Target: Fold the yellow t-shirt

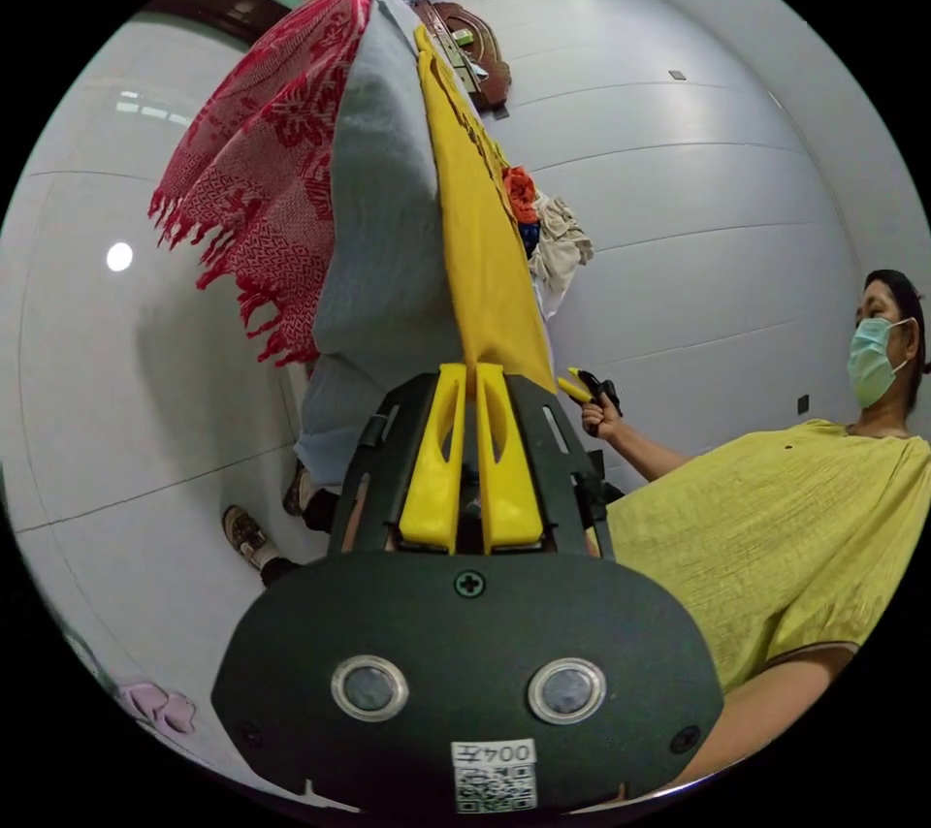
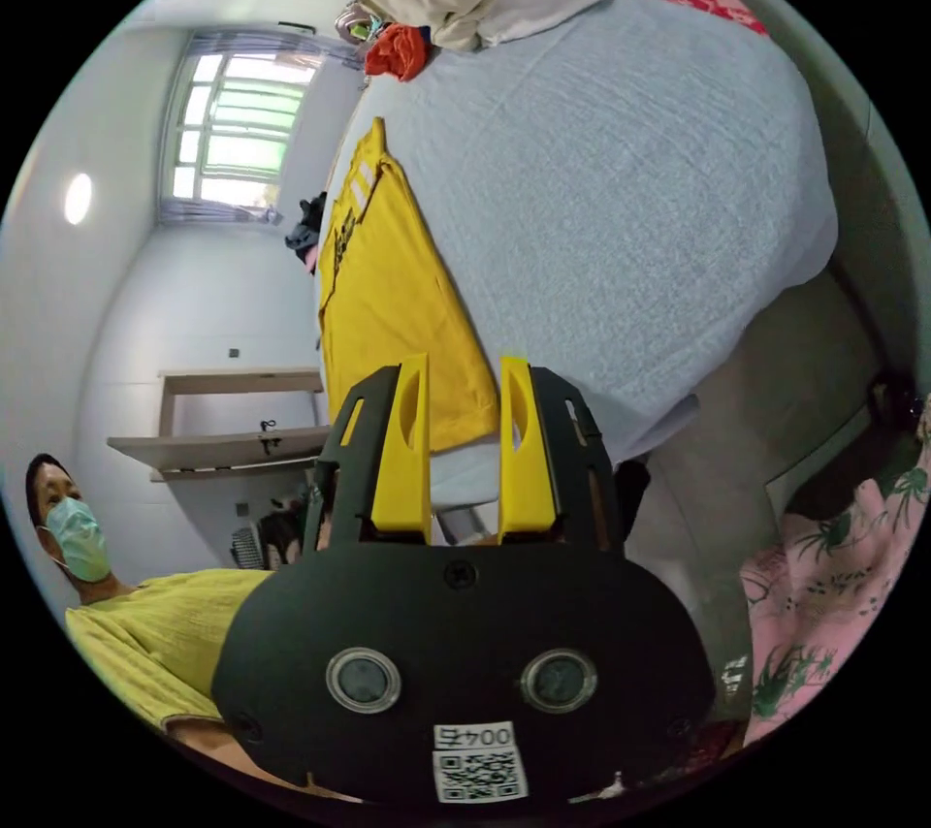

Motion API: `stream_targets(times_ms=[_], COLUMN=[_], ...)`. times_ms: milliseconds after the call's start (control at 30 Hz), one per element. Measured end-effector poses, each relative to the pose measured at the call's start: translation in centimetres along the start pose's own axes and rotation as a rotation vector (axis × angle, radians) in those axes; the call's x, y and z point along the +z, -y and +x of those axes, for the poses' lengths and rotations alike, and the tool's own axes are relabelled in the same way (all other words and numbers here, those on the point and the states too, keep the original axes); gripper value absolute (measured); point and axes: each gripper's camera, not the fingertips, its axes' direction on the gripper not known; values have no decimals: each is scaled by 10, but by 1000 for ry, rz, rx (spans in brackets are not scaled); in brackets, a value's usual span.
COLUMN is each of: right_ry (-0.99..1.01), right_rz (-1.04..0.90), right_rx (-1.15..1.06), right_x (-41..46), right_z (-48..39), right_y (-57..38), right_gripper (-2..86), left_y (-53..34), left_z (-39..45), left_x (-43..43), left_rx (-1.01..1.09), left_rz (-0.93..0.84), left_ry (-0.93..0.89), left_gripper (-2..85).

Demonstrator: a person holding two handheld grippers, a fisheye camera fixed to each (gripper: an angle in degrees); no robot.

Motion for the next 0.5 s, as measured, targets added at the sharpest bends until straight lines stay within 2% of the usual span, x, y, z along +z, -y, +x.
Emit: stream_targets(times_ms=[500], right_ry=[120], right_rz=[-180], right_rx=[-119], right_x=[5], right_z=[62], right_y=[6], right_gripper=[100], left_y=[23], left_z=[55], left_x=[18], left_rx=[-15], left_rz=[-68], left_ry=[97], left_gripper=[19])
